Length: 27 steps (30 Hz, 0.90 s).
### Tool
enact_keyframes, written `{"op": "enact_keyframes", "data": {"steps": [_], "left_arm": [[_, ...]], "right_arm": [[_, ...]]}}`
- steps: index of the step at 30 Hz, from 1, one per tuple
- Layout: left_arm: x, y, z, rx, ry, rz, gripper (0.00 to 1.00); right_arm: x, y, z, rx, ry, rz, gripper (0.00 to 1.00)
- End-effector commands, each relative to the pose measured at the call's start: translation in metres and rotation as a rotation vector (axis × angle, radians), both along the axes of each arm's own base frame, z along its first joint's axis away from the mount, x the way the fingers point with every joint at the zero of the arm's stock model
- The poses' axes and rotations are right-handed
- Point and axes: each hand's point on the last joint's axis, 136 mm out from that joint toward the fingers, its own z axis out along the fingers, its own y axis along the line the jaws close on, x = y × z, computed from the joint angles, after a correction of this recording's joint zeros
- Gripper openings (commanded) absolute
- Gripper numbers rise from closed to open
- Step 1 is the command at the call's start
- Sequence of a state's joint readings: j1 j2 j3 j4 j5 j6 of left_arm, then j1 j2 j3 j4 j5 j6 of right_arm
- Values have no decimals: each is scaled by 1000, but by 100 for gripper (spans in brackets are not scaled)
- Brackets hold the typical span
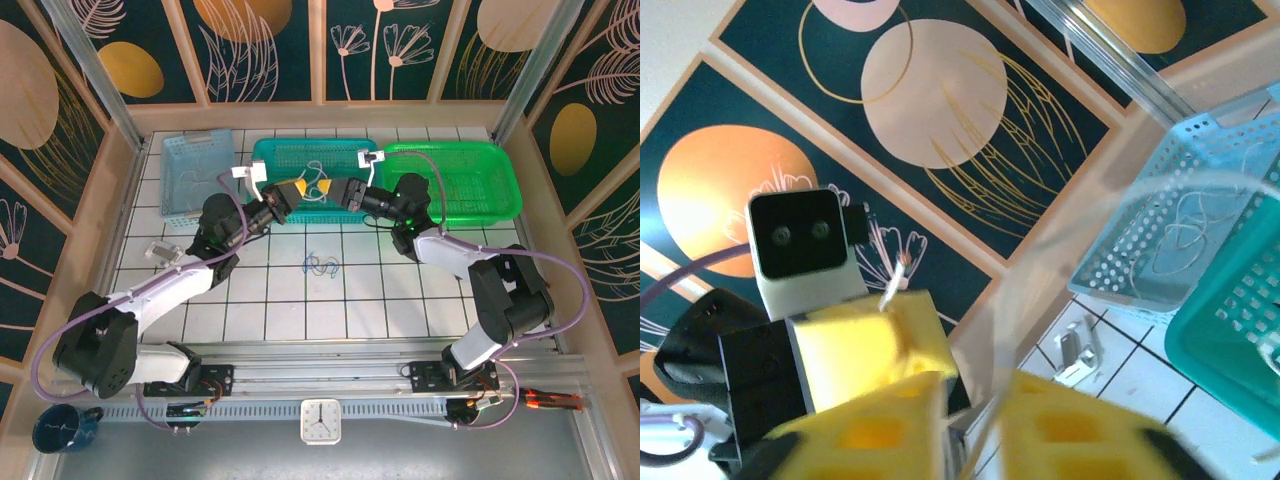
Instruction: Untangle the cables
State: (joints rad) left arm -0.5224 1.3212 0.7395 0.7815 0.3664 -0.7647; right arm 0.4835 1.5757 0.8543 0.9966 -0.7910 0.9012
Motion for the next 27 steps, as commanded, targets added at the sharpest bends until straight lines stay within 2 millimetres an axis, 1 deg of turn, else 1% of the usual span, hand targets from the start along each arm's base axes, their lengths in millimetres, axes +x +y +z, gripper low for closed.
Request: {"op": "enact_keyframes", "data": {"steps": [1,3,7,13,17,18,27], "left_arm": [[10,20,35,-20,-81,51,0],[18,34,41,-9,-89,91,0],[32,63,55,35,-120,176,0],[52,108,77,75,-162,300,0],[68,138,87,107,-178,383,0],[71,145,95,116,-193,407,0],[116,209,98,183,-172,599,0]], "right_arm": [[-3,-1,0,0,-29,-15,36],[-4,-1,-2,-8,-28,-22,44],[-6,-4,-6,-24,-24,-32,51],[-11,-9,-12,-59,-26,-49,53],[-14,-12,-16,-93,-29,-65,54],[-14,-13,-17,-102,-31,-72,54],[-18,-24,-28,-202,-45,-131,56]]}}
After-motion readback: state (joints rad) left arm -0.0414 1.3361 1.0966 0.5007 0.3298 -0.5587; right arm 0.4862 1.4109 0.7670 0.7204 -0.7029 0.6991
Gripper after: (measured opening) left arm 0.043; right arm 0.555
